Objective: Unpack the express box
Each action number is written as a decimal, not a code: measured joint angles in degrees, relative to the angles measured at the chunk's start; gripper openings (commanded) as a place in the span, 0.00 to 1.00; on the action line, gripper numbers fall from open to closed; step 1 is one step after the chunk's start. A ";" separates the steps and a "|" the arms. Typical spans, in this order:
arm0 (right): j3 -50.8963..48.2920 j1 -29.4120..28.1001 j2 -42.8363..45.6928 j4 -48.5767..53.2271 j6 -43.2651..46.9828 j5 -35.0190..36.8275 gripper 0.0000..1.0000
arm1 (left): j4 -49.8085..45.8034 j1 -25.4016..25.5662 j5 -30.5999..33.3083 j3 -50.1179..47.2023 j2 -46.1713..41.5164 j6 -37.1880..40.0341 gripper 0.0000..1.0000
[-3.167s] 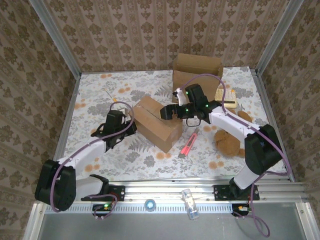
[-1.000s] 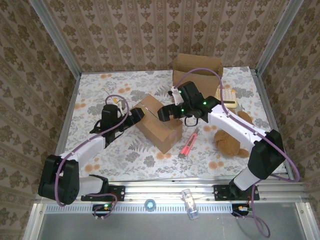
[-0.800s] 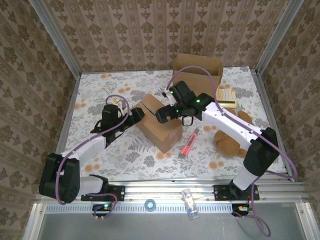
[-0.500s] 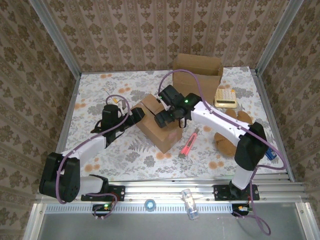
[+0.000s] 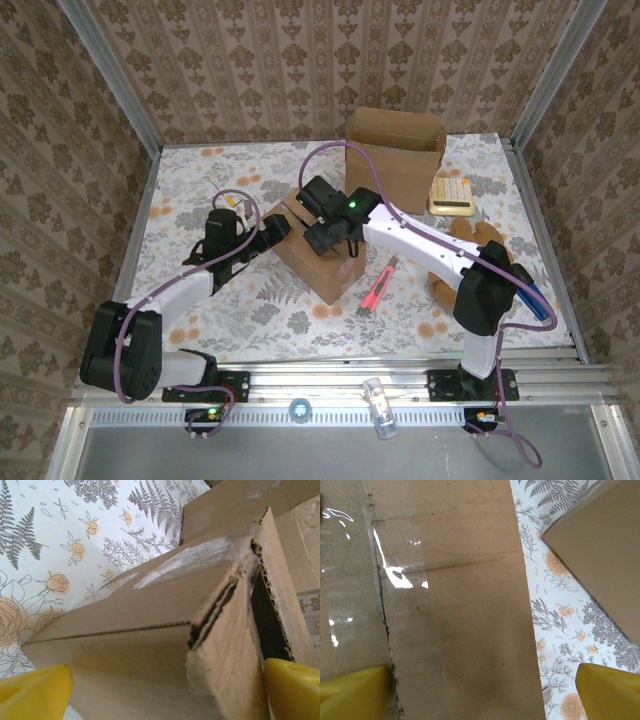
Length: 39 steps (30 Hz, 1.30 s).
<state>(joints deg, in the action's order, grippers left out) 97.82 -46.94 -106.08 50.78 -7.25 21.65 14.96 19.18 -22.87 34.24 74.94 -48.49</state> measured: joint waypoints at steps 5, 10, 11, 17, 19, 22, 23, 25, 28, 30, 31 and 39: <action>0.39 -0.26 -0.46 0.39 -0.57 1.20 0.85 | 0.17 -0.17 -1.51 0.00 0.26 -0.44 1.00; 0.39 -0.26 -0.48 0.46 -1.27 2.49 0.80 | 0.09 -0.15 -3.08 0.00 0.26 -0.44 1.00; 0.39 -0.26 -0.48 0.46 -1.46 2.64 0.80 | 0.09 -0.15 -3.19 0.00 0.28 -0.46 1.00; 0.87 -0.31 -0.83 0.52 -2.01 4.76 0.73 | 0.87 -0.15 -3.72 -0.57 0.59 -0.44 1.00; 1.66 -0.39 -1.40 0.79 -1.97 5.97 0.71 | 1.90 -0.15 -3.82 -0.94 1.03 -0.44 1.00; 2.91 -0.61 -2.27 1.16 -1.81 8.00 0.70 | 3.26 -0.15 -4.00 -1.27 1.68 -0.42 1.00; 3.30 -0.70 -2.49 1.31 -1.70 8.50 0.69 | 3.58 -0.15 -4.04 -1.27 1.90 -0.39 1.00; 4.20 -0.79 -3.23 1.68 -1.40 9.75 0.67 | 4.15 -0.15 -4.20 -1.27 2.34 -0.35 1.00; 5.33 -0.94 -4.37 1.97 -0.57 11.26 0.65 | 4.76 -0.22 -4.35 -1.25 2.89 -0.04 1.00; 5.92 -1.07 -4.81 1.99 -0.04 12.31 0.65 | 4.87 -0.44 -4.55 -1.22 3.13 0.24 1.00; 6.25 -1.14 -4.92 2.01 0.20 12.74 0.64 | 4.90 -0.50 -4.74 -1.20 3.23 0.35 1.00; 10.03 -1.16 -4.87 2.12 3.26 16.98 0.64 | 5.03 -0.92 -5.95 -0.81 4.09 1.73 1.00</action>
<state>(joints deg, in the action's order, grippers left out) 107.85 -48.10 -110.96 52.90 -3.99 38.63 19.99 18.26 -28.82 33.43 79.02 -46.76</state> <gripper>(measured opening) 0.639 0.997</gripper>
